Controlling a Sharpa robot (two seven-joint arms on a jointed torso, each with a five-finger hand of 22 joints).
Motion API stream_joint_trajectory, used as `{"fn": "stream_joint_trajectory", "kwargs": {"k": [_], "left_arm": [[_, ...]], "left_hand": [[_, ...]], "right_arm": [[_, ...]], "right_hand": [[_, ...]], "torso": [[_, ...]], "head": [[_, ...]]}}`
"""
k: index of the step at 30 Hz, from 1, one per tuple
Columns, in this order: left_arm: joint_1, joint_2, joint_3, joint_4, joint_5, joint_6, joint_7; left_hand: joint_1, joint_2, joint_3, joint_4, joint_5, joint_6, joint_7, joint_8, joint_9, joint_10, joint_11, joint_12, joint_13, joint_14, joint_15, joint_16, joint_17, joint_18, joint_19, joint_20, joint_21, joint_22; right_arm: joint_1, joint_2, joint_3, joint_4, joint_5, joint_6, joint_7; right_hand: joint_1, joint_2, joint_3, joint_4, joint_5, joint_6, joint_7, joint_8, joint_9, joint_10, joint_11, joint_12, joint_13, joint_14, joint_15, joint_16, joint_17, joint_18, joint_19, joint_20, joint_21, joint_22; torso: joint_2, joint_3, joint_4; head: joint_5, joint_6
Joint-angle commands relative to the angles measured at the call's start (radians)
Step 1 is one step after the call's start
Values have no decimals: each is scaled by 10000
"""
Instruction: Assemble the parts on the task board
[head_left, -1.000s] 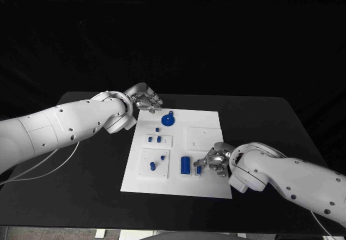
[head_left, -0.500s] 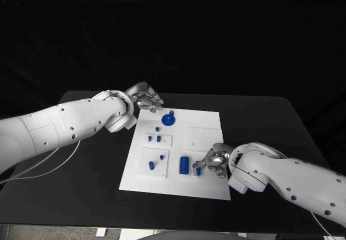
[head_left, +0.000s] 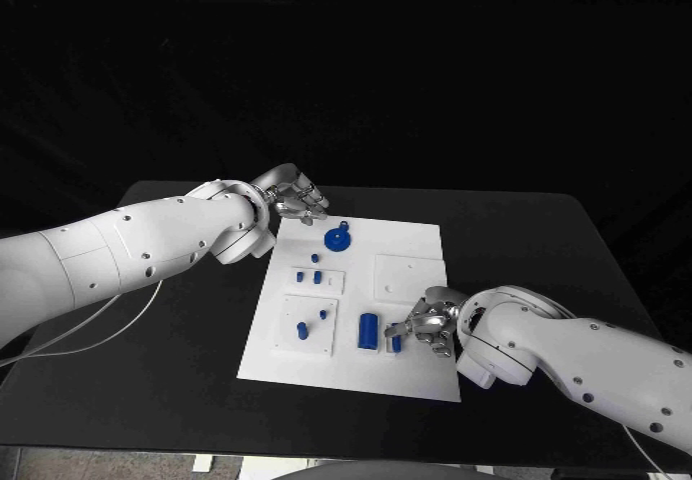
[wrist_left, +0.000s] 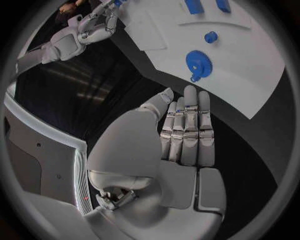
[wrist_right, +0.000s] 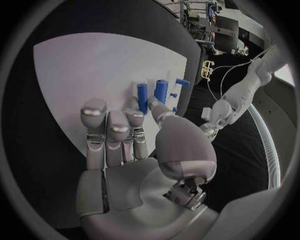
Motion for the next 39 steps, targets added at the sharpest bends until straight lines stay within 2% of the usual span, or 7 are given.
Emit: {"fn": "stream_joint_trajectory", "kwargs": {"k": [1, 5, 12, 24, 30, 33, 39], "left_arm": [[7, 30, 6, 13, 14, 77, 24], [7, 36, 6, 10, 14, 78, 22], [7, 42, 6, 2, 14, 86, 16], [7, 55, 6, -5, 14, 108, -13], [7, 47, 6, -2, 14, 97, -5], [7, 34, 6, 4, 14, 80, 8], [7, -3, 6, 22, 14, 22, 45]], "left_hand": [[-67, 8, 13, 83, 68, -88, 8, 1, 12, -84, -5, -6, 1, 0, 55, 62, 15, -87, 47, 1, -7, -22], [-67, 8, 13, 83, 68, -88, 8, 1, 12, -84, -5, -6, 1, 0, 55, 62, 15, -87, 47, 1, -7, -22], [-67, 8, 13, 83, 68, -88, 8, 1, 12, -84, -5, -6, 1, 0, 55, 62, 15, -87, 47, 1, -7, -22], [-55, -3, 27, 111, 74, -99, 9, 0, 12, -101, -3, -6, 1, 0, 55, 64, 16, -85, 56, 2, -5, -69], [-55, -3, 27, 111, 74, -99, 9, 0, 12, -101, -3, -6, 1, 0, 55, 64, 16, -85, 56, 2, -5, -69], [-55, -3, 27, 111, 74, -99, 9, 0, 12, -101, -3, -6, 1, 0, 55, 64, 16, -85, 56, 2, -5, -69], [-55, -3, 27, 111, 74, -99, 9, 0, 12, -101, -3, -6, 1, 0, 55, 64, 16, -85, 56, 2, -5, -69]], "right_arm": [[-83, 42, -69, 15, -4, 374, -36], [-83, 51, -69, -8, -3, 383, -23], [-83, 63, -70, -35, 6, 400, 20], [-83, 32, -71, -32, 14, 342, 103], [-84, -101, -71, -25, -49, -214, 440], [-84, -268, -71, -22, -76, -710, 962], [-84, -700, -56, 50, -318, -1565, 2339]], "right_hand": [[-128, -53, -254, 205, -108, 58, -32, -20, -23, -28, -41, -56, -11, 19, -29, -62, -6, -103, 571, -23, -34, 609], [-139, -184, -569, 621, -543, 73, -14, -18, -22, -22, -29, -53, -16, 26, -21, -53, 10, -99, 572, -16, -22, 617], [17, -278, -1982, 1486, -395, 62, 22, -13, 25, -24, -1, -45, -25, 20, 2, -70, 12, -77, 569, 2, -38, 618], [267, -74, -2554, 1371, -316, 50, 32, -20, 44, -31, 3, -51, -38, 24, -6, -76, 15, -74, 571, 3, -48, 621], [164, -384, -2691, 1527, -125, -63, 58, -16, 44, -67, 10, -67, -39, -3, -34, -185, -85, -46, 569, -27, -151, 579], [286, -416, -3662, 1596, 749, -956, 267, 25, -10, -124, 128, 25, 38, -18, -8, -270, -167, 38, 571, -5, -231, 522], [789, -261, -4363, 1463, 672, -1708, 510, -18, -161, -204, 261, 136, 93, -39, 55, -312, -211, 186, 571, 62, -190, 498]], "torso": [[-5, -6, 1], [-4, -7, 4], [-1, -5, 4], [-4, -1, 4], [1, 5, 3], [1, 5, 5], [0, 9, 9]], "head": [[16, -4], [24, -7], [51, -26], [49, -40], [28, 14], [23, 44], [-9, 55]]}}
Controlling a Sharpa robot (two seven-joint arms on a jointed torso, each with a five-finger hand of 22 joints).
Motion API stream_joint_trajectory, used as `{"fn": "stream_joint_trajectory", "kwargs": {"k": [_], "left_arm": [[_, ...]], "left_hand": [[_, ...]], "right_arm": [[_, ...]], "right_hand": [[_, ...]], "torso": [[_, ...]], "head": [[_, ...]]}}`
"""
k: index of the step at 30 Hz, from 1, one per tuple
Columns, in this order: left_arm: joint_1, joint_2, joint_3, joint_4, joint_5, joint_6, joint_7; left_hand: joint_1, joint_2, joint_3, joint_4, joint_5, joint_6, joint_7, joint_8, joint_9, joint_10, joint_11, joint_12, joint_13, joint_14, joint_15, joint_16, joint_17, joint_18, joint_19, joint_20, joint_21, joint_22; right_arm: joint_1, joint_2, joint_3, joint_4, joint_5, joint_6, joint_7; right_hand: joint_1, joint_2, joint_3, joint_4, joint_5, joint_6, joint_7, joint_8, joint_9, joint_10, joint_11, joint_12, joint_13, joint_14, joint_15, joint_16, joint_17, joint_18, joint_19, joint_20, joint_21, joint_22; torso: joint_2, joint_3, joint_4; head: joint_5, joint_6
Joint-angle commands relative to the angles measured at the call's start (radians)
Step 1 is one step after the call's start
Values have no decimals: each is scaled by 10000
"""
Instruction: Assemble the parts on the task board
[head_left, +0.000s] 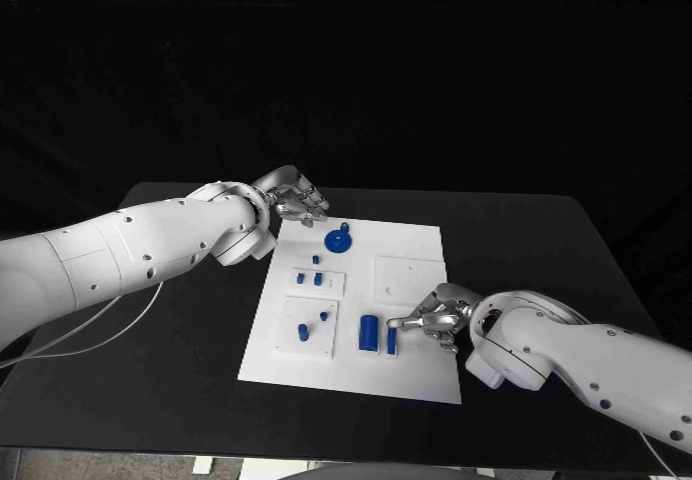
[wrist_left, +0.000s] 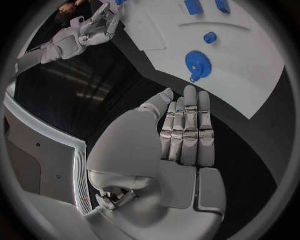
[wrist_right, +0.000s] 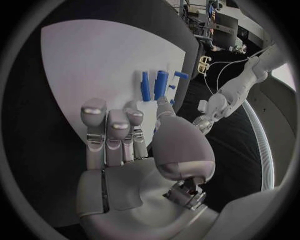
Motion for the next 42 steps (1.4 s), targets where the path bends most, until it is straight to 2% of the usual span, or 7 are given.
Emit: {"fn": "stream_joint_trajectory", "kwargs": {"k": [1, 9, 11, 14, 16, 23, 42], "left_arm": [[7, -6, 6, 33, 14, -5, 93], [7, -52, 6, 65, 14, -118, 179], [7, -61, 6, 69, 14, -131, 190], [7, -63, 6, 75, 14, -139, 203], [7, -59, 6, 78, 14, -142, 209], [6, -46, 6, 81, 14, -139, 220], [5, -52, 6, 92, 14, -119, 213]], "left_hand": [[-55, -3, 0, 84, 35, -64, -27, 0, 12, -66, 32, -6, 2, 0, 55, 64, 10, -85, 56, 2, -4, -8], [-35, -8, 8, 83, 46, -54, -29, 2, 12, -47, 26, -3, 3, 9, 49, 71, 12, -84, 62, -3, 1, -10], [-35, -8, 8, 83, 46, -54, -29, 2, 12, -47, 26, -3, 3, 9, 49, 71, 12, -84, 62, -3, 1, -10], [-35, -8, 8, 83, 46, -54, -29, 2, 12, -47, 26, -3, 3, 9, 49, 71, 12, -84, 62, -3, 1, -10], [-35, -8, 8, 83, 46, -54, -29, 2, 12, -47, 26, -3, 3, 9, 49, 71, 12, -84, 62, -3, 1, -10], [-35, -8, 8, 83, 46, -54, -29, 2, 12, -47, 26, -3, 3, 9, 49, 71, 12, -84, 62, -3, 1, -10], [-28, 1, 11, 73, 52, -47, -28, 2, 12, -37, 25, -4, 2, 6, 48, 70, 12, -87, 56, -6, 1, 19]], "right_arm": [[-36, -199, -12, 12, -428, -925, 1363], [-39, -574, 12, 77, -1652, -1233, 3035], [-41, -594, 13, 80, -1938, -1199, 3452], [-50, -568, 14, 80, -2332, -1056, 3912], [-62, -521, 13, 69, -2634, -966, 4143], [-142, -327, -19, 5, -3631, -840, 4548], [-267, -109, -241, -97, -5077, -732, 4109]], "right_hand": [[281, 35, -54, -183, 40, -230, 73, 26, 16, 3, 60, 91, 16, -41, 64, -58, -14, 207, 572, 80, 48, 515], [1165, 412, 331, -1258, -426, -188, 111, 20, 3, 52, 78, 465, 275, -40, 84, -44, -3, 241, 573, 110, 272, 641], [1568, 598, 879, -1566, -1215, -25, 92, 17, -11, 130, 66, 652, 407, -33, 79, -20, 20, 230, 574, 110, 329, 674], [1975, 533, 2233, -1778, -1524, 375, -23, 50, -23, 219, 25, 845, 560, -25, 59, 9, 61, 185, 571, 84, 388, 713], [1767, 175, 3473, -1848, -1529, 665, -73, 6, -39, 230, -8, 878, 630, -26, 28, 3, 82, 112, 563, 42, 399, 751], [1482, -108, 4805, -2125, -1540, 943, -124, 7, -37, 265, -28, 896, 724, -13, 15, -1, 123, 52, 562, 19, 416, 827], [1397, 9, 5160, -2350, -1533, 1837, -347, 25, -19, 330, -186, 915, 830, 4, -57, -9, 154, -29, 576, -54, 436, 890]], "torso": [[5, 8, 3], [8, 10, -12], [8, 10, -14], [3, 6, -10], [3, 6, -4], [8, -4, 17], [3, -5, 2]], "head": [[-21, 15], [-45, 12], [-69, 10], [-111, 8], [-127, 9], [-161, -26], [-162, -65]]}}
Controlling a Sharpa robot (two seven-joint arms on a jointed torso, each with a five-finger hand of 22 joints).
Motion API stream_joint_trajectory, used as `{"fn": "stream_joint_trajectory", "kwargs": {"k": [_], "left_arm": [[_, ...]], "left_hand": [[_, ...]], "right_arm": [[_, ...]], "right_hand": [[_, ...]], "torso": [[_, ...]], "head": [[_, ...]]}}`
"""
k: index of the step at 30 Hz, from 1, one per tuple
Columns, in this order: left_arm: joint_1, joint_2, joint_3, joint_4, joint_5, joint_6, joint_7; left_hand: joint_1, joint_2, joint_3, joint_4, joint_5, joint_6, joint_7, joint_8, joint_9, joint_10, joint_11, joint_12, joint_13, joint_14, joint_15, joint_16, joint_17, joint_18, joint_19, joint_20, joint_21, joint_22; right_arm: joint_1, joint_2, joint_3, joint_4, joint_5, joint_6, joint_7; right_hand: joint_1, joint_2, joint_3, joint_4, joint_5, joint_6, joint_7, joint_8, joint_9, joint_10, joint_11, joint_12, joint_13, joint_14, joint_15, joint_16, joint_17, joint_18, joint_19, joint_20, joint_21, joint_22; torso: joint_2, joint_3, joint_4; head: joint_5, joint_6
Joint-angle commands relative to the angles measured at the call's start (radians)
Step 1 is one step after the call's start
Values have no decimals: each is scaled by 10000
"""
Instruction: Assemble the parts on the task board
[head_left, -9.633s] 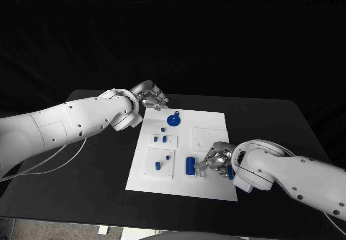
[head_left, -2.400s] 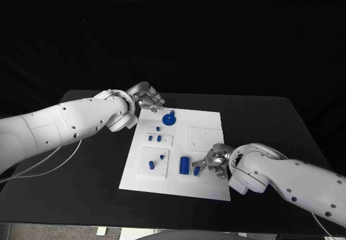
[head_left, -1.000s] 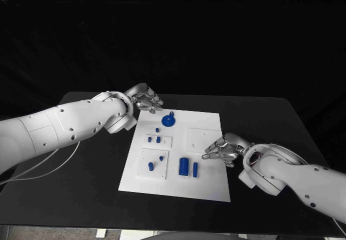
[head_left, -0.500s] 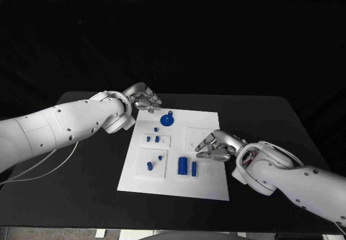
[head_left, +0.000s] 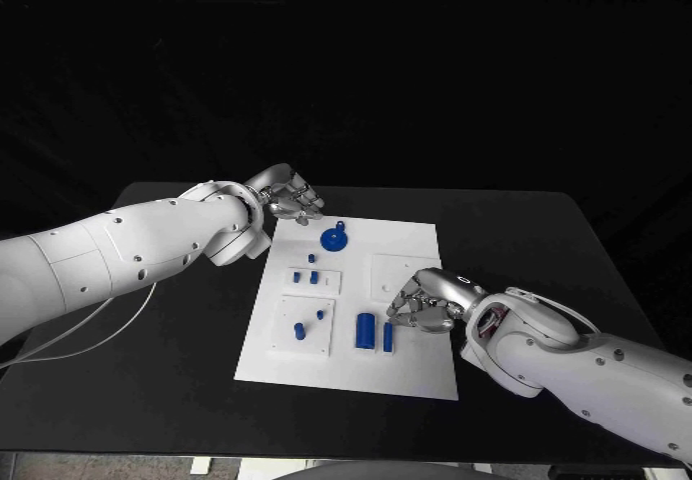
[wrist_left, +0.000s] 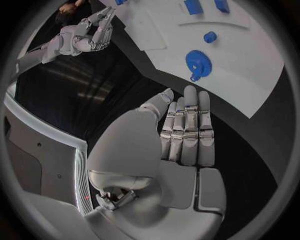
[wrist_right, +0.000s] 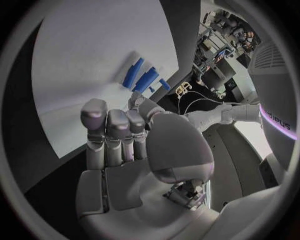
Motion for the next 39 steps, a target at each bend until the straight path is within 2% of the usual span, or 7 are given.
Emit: {"fn": "stream_joint_trajectory", "kwargs": {"k": [1, 6, 18, 26, 39], "left_arm": [[6, 8, 6, 28, 14, -61, 117], [6, 4, 6, 29, 14, -50, 111], [6, 8, 6, 27, 14, -31, 103], [6, 8, 6, 26, 14, -24, 94], [6, 3, 6, 28, 14, 22, 71]], "left_hand": [[-28, 1, -16, 46, 52, -47, -28, 2, 13, -38, 25, -4, 2, 6, 48, 32, 16, -87, 56, -6, 1, 16], [-28, 1, -16, 46, 52, -47, -28, 2, 13, -38, 25, -4, 2, 6, 48, 32, 16, -87, 56, -6, 1, 16], [-28, 1, -16, 46, 52, -47, -28, 2, 13, -38, 25, -4, 2, 6, 48, 32, 16, -87, 56, -6, 1, 16], [-28, 1, -16, 46, 52, -47, -28, 2, 13, -38, 25, -4, 2, 6, 48, 32, 16, -87, 56, -6, 1, 16], [-31, 3, -8, 19, 57, -60, -23, 0, 12, -49, 29, -5, 2, -2, 51, 26, 13, -84, 47, -5, 1, 66]], "right_arm": [[-34, 36, -9, -17, -724, 130, -184], [-104, 105, -16, -70, -893, 150, -283], [-280, 250, -50, -196, -995, 340, -307], [-363, 289, -86, -250, -1048, 447, -327], [-499, 407, -100, -447, -1991, 154, -472]], "right_hand": [[-67, 28, 56, -48, -23, 96, 3, 29, 10, 27, -61, 42, 24, 3, -55, 29, 16, -194, 578, -55, 68, 890], [-74, 54, 67, -86, -22, 133, -1, 30, 11, 27, -69, 24, 33, 0, -58, 21, 16, -200, 575, -60, 44, 887], [-103, 111, 79, -199, -23, 173, 6, 29, 12, 43, -76, 29, 98, 7, -59, 16, 27, -211, 576, -64, 46, 894], [-143, 170, 64, -300, -22, 211, 1, 32, 15, 54, -89, 47, 176, 6, -64, 6, 35, -221, 576, -69, 48, 899], [-194, 145, 204, -394, -22, 262, 10, 32, 16, 98, -91, 70, 277, 22, -50, 20, 64, -221, 583, -58, 84, 912]], "torso": [[7, 7, 0], [6, 15, 7], [1, -4, -4], [-4, -4, -6], [0, -4, 4]], "head": [[-12, -18], [-21, -33], [-8, -75], [-14, -92], [-10, -112]]}}
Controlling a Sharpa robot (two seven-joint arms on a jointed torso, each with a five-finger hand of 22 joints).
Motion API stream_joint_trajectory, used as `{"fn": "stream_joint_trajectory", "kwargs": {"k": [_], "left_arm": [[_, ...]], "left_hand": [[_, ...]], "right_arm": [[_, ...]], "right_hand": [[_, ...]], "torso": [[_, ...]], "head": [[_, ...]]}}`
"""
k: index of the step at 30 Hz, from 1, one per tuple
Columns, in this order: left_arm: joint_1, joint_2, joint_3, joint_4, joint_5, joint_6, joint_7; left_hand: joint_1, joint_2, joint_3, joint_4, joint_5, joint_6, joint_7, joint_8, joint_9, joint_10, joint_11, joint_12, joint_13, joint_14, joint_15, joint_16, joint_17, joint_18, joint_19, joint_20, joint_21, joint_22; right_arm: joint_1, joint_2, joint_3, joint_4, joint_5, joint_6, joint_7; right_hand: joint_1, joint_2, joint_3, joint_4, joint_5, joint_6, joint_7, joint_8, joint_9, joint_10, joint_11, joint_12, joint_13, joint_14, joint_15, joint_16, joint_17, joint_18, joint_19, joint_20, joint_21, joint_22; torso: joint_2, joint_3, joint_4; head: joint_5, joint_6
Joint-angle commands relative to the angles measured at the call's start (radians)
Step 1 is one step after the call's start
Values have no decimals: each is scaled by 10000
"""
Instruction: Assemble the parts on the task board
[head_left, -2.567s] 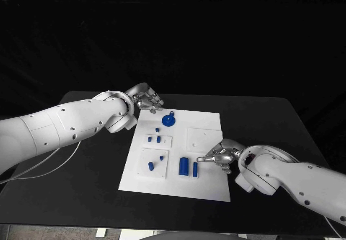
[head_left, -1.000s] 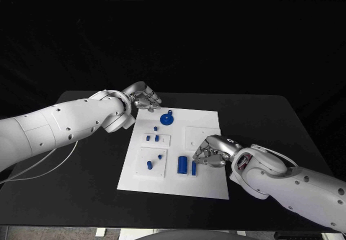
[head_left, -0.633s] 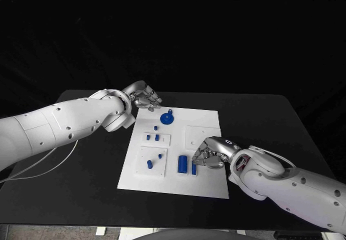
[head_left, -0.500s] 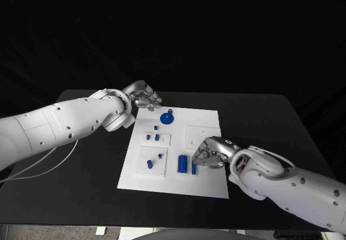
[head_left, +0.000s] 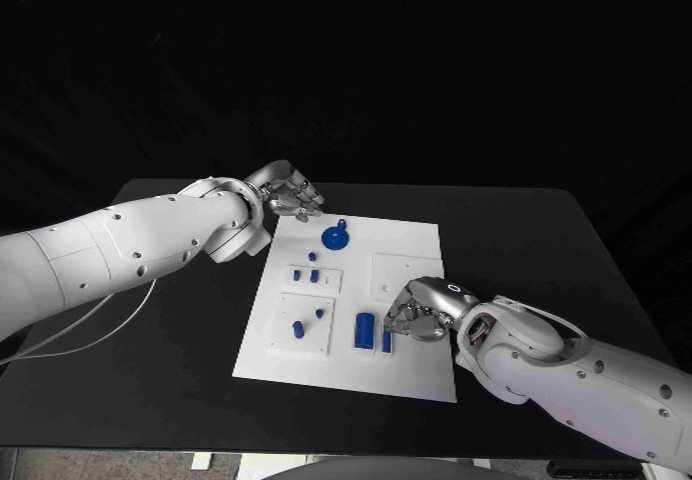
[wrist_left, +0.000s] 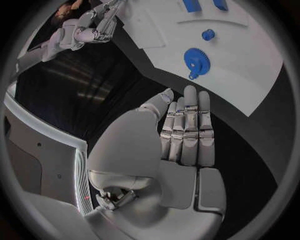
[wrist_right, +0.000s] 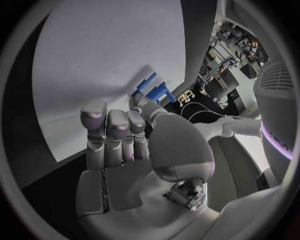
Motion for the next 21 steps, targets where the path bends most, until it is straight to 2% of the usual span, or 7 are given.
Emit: {"fn": "stream_joint_trajectory", "kwargs": {"k": [1, 9, 11, 14, 17, 19, 21], "left_arm": [[7, 7, 6, 26, 14, 16, 74], [7, 7, 6, 22, 14, 39, 60], [7, 9, 5, 22, 14, 39, 62], [7, 9, 5, 18, 14, 27, 69], [7, 4, 5, 9, 18, -7, 90], [7, 1, 5, 2, 100, -34, 108], [7, -1, 5, -10, 305, -82, 136]], "left_hand": [[-31, 3, -9, 20, 57, -60, -23, 0, 12, -49, 29, -4, 2, -2, 51, 26, 7, -84, 46, -5, 1, 8], [-31, 3, -9, 20, 57, -60, -23, 0, 12, -49, 29, -4, 2, -2, 51, 26, 7, -84, 46, -5, 1, 8], [-31, 3, -9, 20, 57, -60, -23, 0, 12, -49, 29, -4, 2, -2, 51, 26, 7, -84, 46, -5, 1, 8], [-31, 3, -9, 20, 57, -60, -23, 0, 12, -49, 29, -4, 2, -2, 51, 26, 7, -84, 46, -5, 1, 8], [-31, 3, -9, 20, 57, -60, -23, 0, 12, -49, 29, -4, 2, -2, 51, 26, 7, -84, 46, -5, 1, 8], [-51, 7, -10, 27, 56, -58, -24, 1, 12, -48, 29, -3, 2, 2, 53, 27, 7, -85, 40, -1, -3, 15], [-51, 7, -10, 27, 56, -58, -24, 1, 12, -48, 29, -3, 2, 2, 53, 27, 7, -85, 40, -1, -3, 15]], "right_arm": [[-95, 20, -52, -110, -762, 145, -145], [-166, 79, -53, -173, -1109, -138, -188], [-173, 80, -53, -188, -1140, -221, -207], [-178, 57, -53, -205, -1013, -334, -171], [-181, -10, -53, -209, -445, -576, 104], [-180, -80, -51, -206, 229, -748, 440], [-174, -162, -29, -192, 1034, -886, 837]], "right_hand": [[-45, -3, 75, -29, -20, 61, 21, -57, -13, 38, -26, 72, 19, 23, -52, 20, 12, -127, 583, -58, 47, 915], [-71, -97, 236, -1, -20, 93, 18, -57, -13, 60, -26, 61, 64, 20, -43, 0, -4, -131, 583, -50, 83, 920], [-94, -234, 444, 111, -21, 103, 5, -58, -14, 73, -25, 33, 71, 33, -46, 6, -10, -126, 587, -45, 108, 922], [-96, -273, 481, 136, -18, 109, 7, -57, -14, 73, -30, 25, 71, 29, -46, 2, -17, -121, 585, -47, 115, 922], [-114, -385, 554, 296, -14, 64, -10, -54, -14, 24, -35, -112, -10, 15, -60, -37, -58, -105, 580, -59, 70, 906], [-266, -485, 496, 466, -19, -190, -5, -80, -34, -11, -4, -201, -65, -8, -65, -97, -110, -96, 569, -63, 3, 888], [-418, -639, 388, 657, 4, -601, 84, -86, -43, -124, 58, -405, -186, -60, -69, -232, -223, -74, 529, -62, -205, 833]], "torso": [[2, 1, 6], [-1, 2, 0], [-1, 0, 0], [-3, -2, -1], [-5, -4, -11], [-7, -2, -14], [-13, -6, -15]], "head": [[-2, -23], [-7, -18], [-7, -18], [-12, -8], [-22, 22], [-34, 59], [-44, 89]]}}
